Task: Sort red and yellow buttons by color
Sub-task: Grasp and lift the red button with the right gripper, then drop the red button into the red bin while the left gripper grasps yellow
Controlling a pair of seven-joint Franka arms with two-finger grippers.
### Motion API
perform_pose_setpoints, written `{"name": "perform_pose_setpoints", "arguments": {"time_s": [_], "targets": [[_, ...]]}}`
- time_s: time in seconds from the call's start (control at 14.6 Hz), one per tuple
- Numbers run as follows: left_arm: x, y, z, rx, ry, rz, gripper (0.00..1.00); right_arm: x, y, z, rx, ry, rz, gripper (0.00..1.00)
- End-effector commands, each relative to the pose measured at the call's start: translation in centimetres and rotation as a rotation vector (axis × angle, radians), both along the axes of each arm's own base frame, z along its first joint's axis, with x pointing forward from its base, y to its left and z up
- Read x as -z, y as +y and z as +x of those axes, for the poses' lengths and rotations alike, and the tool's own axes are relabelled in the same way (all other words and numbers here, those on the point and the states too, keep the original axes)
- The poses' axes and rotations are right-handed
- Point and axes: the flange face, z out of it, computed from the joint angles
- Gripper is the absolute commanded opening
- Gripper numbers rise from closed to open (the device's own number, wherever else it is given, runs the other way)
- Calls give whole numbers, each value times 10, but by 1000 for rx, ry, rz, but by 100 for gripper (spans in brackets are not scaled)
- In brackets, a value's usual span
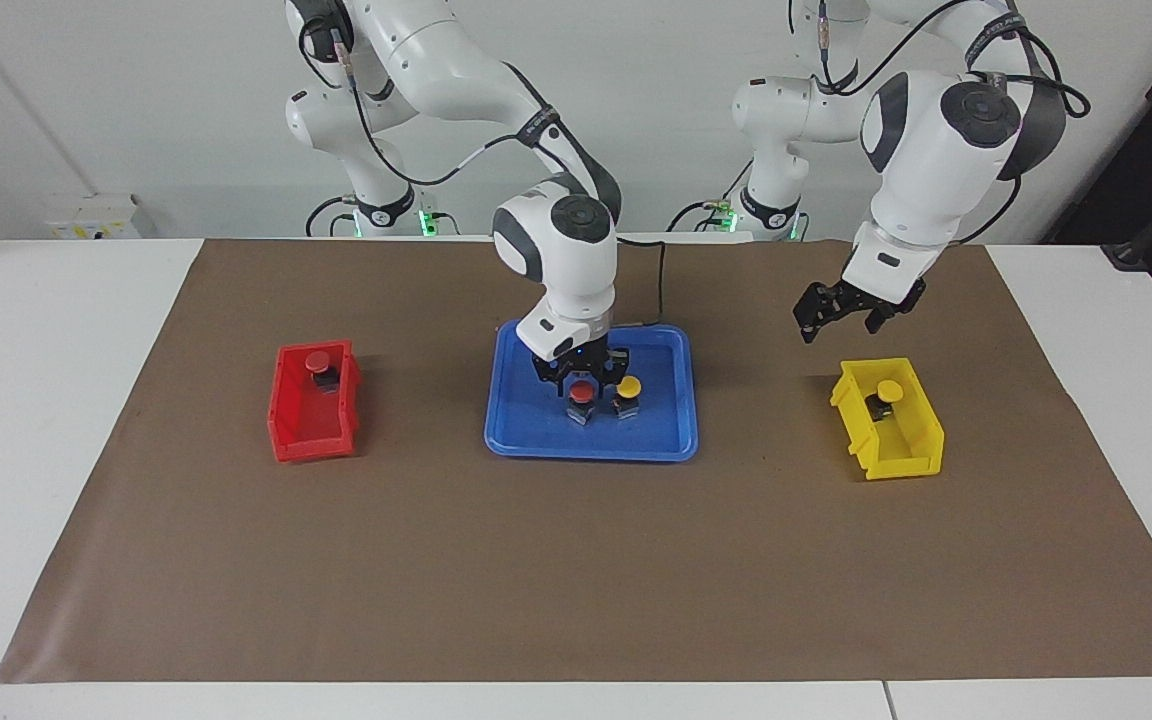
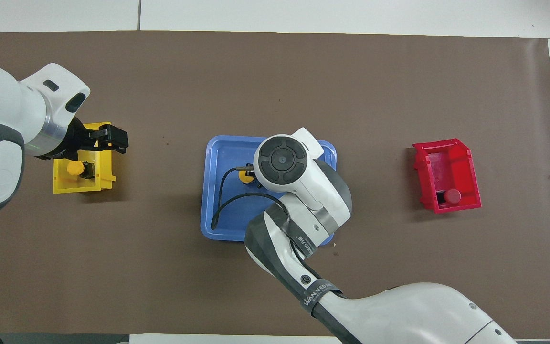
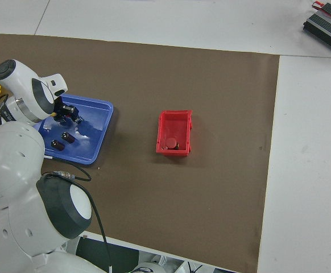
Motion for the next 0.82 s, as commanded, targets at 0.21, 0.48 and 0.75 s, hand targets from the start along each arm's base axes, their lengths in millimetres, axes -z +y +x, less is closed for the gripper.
{"name": "perform_pose_setpoints", "arguments": {"time_s": [0.21, 0.48, 0.75], "targets": [[4, -31, 0, -98, -84, -30, 100, -51, -12, 21, 24, -15, -13, 21], [62, -126, -5, -113, -77, -42, 100, -134, -112, 53, 12, -16, -28, 21], [129, -233, -36, -145, -92, -73, 99, -155, -248, 52, -54, 44, -69, 22]]}}
